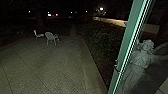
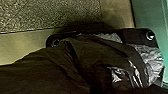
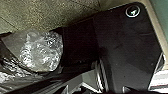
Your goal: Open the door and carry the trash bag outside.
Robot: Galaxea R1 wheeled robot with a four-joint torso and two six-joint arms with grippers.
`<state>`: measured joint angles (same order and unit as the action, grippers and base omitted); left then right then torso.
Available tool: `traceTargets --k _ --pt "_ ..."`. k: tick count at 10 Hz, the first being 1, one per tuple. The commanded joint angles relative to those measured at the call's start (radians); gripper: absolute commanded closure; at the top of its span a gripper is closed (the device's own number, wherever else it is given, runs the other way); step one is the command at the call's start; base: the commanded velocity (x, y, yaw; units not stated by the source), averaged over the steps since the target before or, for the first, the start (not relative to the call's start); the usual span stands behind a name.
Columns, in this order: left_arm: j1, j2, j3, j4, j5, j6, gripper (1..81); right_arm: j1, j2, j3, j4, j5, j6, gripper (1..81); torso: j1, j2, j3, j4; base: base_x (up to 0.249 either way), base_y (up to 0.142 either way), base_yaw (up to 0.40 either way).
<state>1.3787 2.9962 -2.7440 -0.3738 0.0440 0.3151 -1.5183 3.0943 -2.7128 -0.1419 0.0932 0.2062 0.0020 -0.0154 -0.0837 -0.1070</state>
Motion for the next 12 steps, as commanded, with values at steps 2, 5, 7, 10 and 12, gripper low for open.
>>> traceTargets --k 2,5,7,10,12 --pt "-0.042 -0.003 -0.002 -0.007 0.068 0.002 81.1 0.026 0.01 0.012 -0.008 -0.055 -0.004 1.0 0.0 0.0 0.0 0.0 0.076 0.0 0.0" --pt "-0.042 -0.003 -0.002 -0.007 0.069 0.002 81.1 0.026 0.01 0.012 -0.008 -0.055 -0.004 1.0 0.0 0.0 0.0 0.0 0.075 0.0 0.0" --pt "-0.042 -0.005 -0.002 -0.007 0.069 0.002 81.1 0.026 0.01 0.012 -0.008 -0.055 -0.004 1.0 0.0 0.0 0.0 0.0 0.073 0.0 0.0" --pt "-0.042 -0.003 -0.002 -0.007 0.069 0.002 81.1 0.026 0.01 0.01 -0.008 -0.055 -0.004 1.0 0.0 0.0 0.0 0.0 0.074 0.0 0.0" --pt "-0.042 -0.005 -0.002 -0.007 0.068 0.002 81.1 0.026 0.01 0.01 -0.008 -0.055 -0.002 1.0 0.0 0.001 0.0 0.0 0.074 0.0 0.0"
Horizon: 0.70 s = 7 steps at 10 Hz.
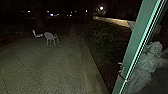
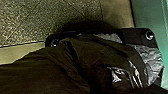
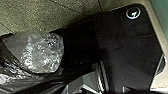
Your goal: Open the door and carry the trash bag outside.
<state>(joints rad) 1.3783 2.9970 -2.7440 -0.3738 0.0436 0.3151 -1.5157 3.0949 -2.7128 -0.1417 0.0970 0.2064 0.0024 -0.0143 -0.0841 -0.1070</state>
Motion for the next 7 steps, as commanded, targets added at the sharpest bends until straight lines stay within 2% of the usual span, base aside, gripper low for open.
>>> traceTargets --k 1,7 --pt "-0.041 -0.006 -0.002 -0.007 0.068 0.002 81.1 0.024 0.007 0.01 -0.009 -0.059 -0.002 1.0 0.0 0.0 0.0 0.0 0.074 0.0 0.0" --pt "-0.041 -0.004 -0.002 -0.007 0.068 0.002 81.1 0.025 0.007 0.007 -0.009 -0.059 -0.002 1.0 -0.001 0.0 0.0 0.0 0.074 0.0 0.0"
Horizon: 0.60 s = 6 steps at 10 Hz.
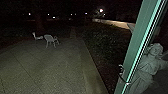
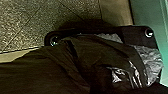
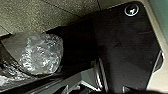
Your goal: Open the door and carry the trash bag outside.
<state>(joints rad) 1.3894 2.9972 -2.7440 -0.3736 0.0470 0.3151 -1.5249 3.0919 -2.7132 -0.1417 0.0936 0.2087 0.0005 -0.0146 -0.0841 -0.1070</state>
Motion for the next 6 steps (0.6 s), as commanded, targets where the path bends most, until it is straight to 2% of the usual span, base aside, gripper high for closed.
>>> traceTargets --k 1,6 --pt "-0.052 -0.004 -0.002 -0.007 0.065 0.002 81.1 0.034 0.009 0.007 -0.009 -0.055 -0.005 1.0 0.0 0.0 0.0 0.0 0.078 0.0 0.0" --pt "-0.052 -0.006 -0.002 -0.007 0.066 0.002 81.1 0.033 0.007 0.007 -0.009 -0.054 -0.005 1.0 0.0 -0.001 0.0 0.0 0.079 0.0 0.0"
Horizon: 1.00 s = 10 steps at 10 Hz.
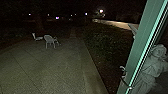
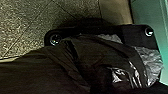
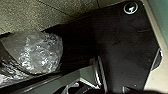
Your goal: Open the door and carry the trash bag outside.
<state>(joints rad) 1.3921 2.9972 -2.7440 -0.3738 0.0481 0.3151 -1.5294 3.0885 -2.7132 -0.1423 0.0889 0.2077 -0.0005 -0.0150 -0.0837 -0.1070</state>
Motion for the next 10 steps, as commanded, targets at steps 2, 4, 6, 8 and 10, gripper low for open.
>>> traceTargets --k 2,4,6,8,10 --pt "-0.055 -0.006 -0.002 -0.007 0.065 0.002 81.1 0.037 0.009 0.007 -0.008 -0.049 -0.004 1.0 0.001 0.0 0.0 0.0 0.079 0.0 0.0" --pt "-0.055 -0.006 -0.002 -0.005 0.065 0.002 81.1 0.039 0.009 0.007 -0.008 -0.049 -0.004 1.0 0.001 0.0 0.0 0.0 0.079 0.0 0.0" --pt "-0.054 -0.006 -0.002 -0.004 0.065 0.002 81.1 0.039 0.009 0.008 -0.008 -0.051 -0.004 1.0 0.001 0.0 0.0 0.0 0.0 0.0 0.0" --pt "-0.054 -0.006 -0.002 -0.005 0.065 0.002 81.1 0.039 0.009 0.007 -0.008 -0.051 -0.005 1.0 0.001 0.0 0.0 0.096 0.0 0.0 0.0" --pt "-0.054 -0.006 -0.002 -0.007 0.065 0.002 81.1 0.039 0.009 0.009 -0.008 -0.051 -0.004 1.0 0.001 0.0 0.0 0.14 0.0 0.0 0.0"
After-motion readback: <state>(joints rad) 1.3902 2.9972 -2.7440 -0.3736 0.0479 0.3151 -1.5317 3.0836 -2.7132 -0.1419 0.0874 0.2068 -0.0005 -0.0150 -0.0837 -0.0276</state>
